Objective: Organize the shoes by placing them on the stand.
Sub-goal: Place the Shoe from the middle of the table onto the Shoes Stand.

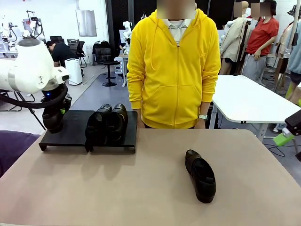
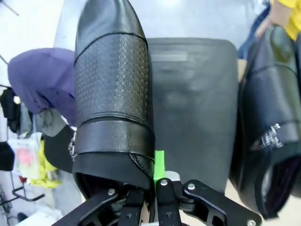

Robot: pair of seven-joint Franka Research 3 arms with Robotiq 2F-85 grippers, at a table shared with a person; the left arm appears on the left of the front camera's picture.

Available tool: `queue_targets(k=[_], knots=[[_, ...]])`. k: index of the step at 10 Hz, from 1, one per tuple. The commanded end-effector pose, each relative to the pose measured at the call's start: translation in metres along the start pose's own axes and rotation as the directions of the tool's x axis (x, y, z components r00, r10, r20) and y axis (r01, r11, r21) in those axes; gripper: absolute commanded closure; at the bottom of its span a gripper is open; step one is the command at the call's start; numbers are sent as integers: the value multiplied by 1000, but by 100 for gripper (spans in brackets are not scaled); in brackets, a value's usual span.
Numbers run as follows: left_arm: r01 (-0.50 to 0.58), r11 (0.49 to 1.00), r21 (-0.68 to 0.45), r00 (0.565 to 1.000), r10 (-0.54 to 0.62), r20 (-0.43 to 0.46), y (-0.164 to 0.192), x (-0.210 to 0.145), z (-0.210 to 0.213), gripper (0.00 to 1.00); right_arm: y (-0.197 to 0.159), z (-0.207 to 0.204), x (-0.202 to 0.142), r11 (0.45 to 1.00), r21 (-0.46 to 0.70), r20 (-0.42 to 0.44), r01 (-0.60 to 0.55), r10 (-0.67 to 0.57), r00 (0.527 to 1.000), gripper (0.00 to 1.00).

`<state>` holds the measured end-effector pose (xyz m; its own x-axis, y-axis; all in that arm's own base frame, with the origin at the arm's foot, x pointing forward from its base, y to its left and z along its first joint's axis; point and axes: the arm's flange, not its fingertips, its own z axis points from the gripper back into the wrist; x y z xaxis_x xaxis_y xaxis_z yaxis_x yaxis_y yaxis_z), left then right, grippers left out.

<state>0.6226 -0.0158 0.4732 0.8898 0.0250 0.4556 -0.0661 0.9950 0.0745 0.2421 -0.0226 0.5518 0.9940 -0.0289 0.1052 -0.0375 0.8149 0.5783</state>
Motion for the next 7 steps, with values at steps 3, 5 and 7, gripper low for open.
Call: queue_targets(k=[3,5,7], knots=[[-79,993,85,995,73,74,-5,1,-15,100,-1,4,1,1000,3,-5,-26,26,1000,0],[-65,994,90,996,58,71,-3,0,-27,100,-1,4,1,1000,3,-5,-26,26,1000,0],[-39,993,108,998,33,57,-3,-1,-38,100,-1,4,1,1000,3,-5,-26,26,1000,0]])
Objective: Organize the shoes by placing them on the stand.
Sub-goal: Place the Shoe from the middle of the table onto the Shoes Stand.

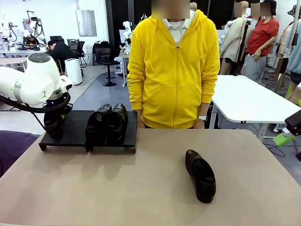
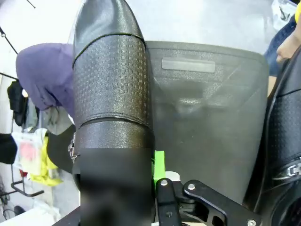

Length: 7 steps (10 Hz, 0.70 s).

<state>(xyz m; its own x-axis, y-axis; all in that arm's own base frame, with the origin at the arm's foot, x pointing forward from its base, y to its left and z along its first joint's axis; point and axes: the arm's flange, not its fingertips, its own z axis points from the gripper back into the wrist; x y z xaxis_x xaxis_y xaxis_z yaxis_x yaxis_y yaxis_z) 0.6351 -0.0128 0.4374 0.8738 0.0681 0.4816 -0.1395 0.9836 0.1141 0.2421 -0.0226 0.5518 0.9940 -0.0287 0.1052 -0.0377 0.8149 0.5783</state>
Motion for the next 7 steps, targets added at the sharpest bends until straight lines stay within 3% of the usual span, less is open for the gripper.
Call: queue_targets(k=[1,2,3,5,7], knots=[[16,999,43,999,-18,37,-3,3,-2,97,-1,4,1,1000,3,-5,-25,26,1000,0],[19,999,43,998,-22,57,-4,2,-2,39,-1,4,1,1000,3,-5,-25,26,1000,0],[24,998,50,996,-28,87,-5,1,0,0,-1,4,1,1000,3,-5,-25,26,1000,0],[34,999,37,990,-39,132,-6,0,14,0,-1,4,1,1000,3,-5,-25,26,1000,0],[40,999,18,975,-43,219,0,-10,61,0,-1,4,1,1000,3,-5,-25,26,1000,0]])
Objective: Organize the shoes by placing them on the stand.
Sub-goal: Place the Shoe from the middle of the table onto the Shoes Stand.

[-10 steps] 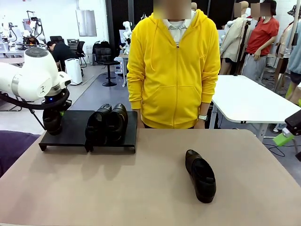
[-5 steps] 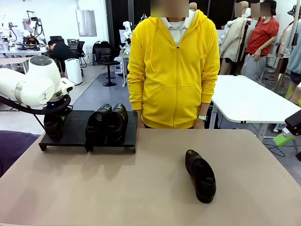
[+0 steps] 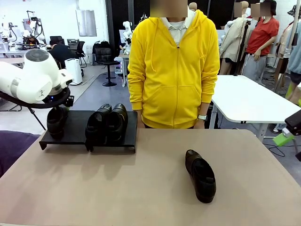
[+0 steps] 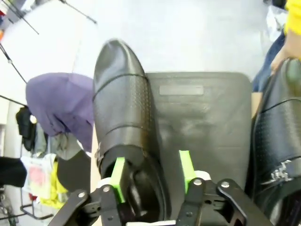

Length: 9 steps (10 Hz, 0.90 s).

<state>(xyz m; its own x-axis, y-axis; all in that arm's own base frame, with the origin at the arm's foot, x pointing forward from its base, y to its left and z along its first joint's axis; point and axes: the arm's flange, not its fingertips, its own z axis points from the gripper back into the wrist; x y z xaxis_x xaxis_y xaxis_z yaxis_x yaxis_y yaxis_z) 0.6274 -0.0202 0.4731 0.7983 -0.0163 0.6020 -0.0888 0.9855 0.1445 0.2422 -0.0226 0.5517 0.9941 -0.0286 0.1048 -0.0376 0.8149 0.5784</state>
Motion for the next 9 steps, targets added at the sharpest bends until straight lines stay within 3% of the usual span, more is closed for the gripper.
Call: queue_targets(k=[1,3,5,6,8,9], knots=[[0,1000,-29,998,2,63,9,-20,67,0,-1,4,1,1000,3,-4,-26,26,1000,0],[118,971,-208,988,-136,-78,25,-44,149,0,-1,4,1,1000,3,-4,-26,26,1000,0],[256,872,-418,939,-327,-108,47,-83,200,0,-1,4,1,1000,3,-4,-26,26,1000,0],[265,825,-499,916,-377,-137,62,-105,219,0,-1,4,1,1000,3,-4,-26,26,1000,0],[292,681,-671,781,-575,-243,94,-139,240,0,-1,4,1,1000,3,-4,-26,26,1000,0],[195,666,-720,753,-572,-326,114,-151,240,0,-1,4,1,1000,3,-4,-26,26,1000,0]])
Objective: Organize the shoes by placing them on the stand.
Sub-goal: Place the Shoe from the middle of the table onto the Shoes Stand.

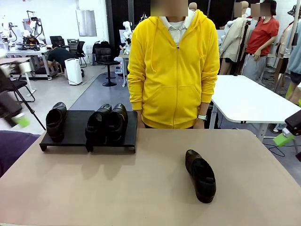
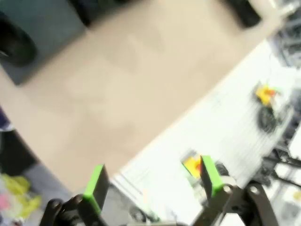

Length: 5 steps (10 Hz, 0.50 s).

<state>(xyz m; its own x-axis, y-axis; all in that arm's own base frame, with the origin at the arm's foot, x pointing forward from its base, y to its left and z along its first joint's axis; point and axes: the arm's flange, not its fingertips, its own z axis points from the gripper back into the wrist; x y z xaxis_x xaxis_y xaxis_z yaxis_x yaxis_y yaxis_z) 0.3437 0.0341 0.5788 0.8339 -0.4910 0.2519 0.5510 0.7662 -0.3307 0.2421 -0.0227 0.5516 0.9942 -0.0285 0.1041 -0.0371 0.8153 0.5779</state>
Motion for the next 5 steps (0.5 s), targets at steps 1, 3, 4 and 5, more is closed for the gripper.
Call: queue_targets(k=[1,3,4,5], knots=[[-98,987,-128,989,82,-125,37,-28,16,0,-1,5,1,1000,4,-4,-26,26,1000,0],[-171,970,-172,978,188,92,56,-79,-16,0,-1,5,1,1000,4,-4,-26,26,1000,0],[-88,981,-172,976,119,181,57,-67,-27,0,-1,5,1,1000,4,-4,-26,26,1000,0],[-15,982,-189,974,58,220,61,-40,-30,0,-1,5,1,1000,4,-4,-26,26,1000,0]])
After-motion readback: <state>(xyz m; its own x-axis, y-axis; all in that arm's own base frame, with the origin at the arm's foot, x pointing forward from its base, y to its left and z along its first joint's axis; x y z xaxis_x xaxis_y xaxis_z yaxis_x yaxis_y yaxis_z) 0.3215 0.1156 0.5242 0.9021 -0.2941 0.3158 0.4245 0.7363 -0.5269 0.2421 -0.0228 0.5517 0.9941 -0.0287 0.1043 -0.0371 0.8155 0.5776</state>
